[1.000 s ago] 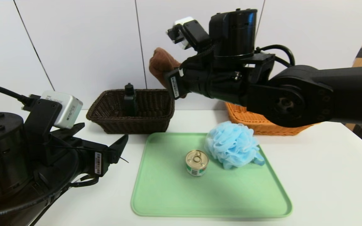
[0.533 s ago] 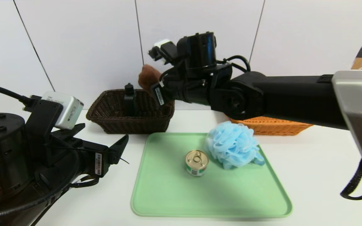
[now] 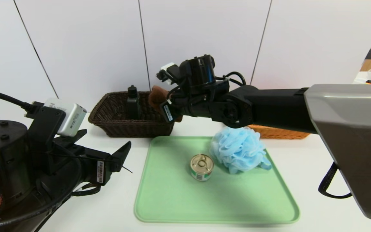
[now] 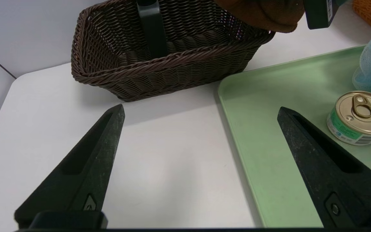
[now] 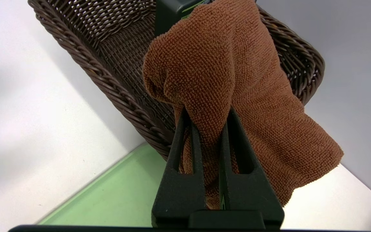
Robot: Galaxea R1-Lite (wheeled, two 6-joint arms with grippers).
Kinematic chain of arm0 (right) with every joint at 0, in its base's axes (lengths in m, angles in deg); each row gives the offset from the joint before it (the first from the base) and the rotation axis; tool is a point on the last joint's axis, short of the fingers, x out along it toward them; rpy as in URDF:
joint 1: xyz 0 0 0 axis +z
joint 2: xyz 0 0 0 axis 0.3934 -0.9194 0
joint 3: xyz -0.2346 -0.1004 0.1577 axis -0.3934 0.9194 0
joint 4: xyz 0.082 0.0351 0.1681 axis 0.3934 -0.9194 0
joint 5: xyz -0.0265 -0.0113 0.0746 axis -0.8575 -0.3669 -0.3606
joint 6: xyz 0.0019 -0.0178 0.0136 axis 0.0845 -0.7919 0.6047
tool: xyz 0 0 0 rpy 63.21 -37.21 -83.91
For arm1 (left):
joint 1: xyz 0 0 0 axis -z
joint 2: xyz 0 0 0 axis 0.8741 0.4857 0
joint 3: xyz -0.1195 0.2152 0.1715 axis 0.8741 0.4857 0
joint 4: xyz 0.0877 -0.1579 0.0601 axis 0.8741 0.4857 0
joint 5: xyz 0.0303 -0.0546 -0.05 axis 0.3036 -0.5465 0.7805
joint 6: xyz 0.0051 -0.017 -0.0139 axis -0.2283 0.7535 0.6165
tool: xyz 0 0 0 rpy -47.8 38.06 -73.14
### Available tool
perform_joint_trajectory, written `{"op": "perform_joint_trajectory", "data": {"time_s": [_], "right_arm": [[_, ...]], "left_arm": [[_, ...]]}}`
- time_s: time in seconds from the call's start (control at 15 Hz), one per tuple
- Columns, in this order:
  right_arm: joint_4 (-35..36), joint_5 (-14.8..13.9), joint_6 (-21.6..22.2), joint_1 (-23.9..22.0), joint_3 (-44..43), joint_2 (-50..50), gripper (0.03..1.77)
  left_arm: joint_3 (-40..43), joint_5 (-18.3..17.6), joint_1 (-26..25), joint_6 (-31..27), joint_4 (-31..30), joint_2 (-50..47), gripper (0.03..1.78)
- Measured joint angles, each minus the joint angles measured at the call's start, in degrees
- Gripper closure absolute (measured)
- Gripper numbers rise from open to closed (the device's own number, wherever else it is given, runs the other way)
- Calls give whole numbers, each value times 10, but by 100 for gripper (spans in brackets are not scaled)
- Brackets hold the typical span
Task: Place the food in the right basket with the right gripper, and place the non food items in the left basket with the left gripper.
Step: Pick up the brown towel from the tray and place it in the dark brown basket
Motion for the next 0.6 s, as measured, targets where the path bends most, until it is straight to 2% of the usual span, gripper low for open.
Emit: {"op": "perform_joint_trajectory", "data": {"time_s": [0.27,0.6], "right_arm": [[25,2,0,13,1,10,163],[104,11,0,26,-1,20,163]], "left_arm": [[2,0,0,0,0,-1,12],[1,0,0,0,0,-2,12]]}}
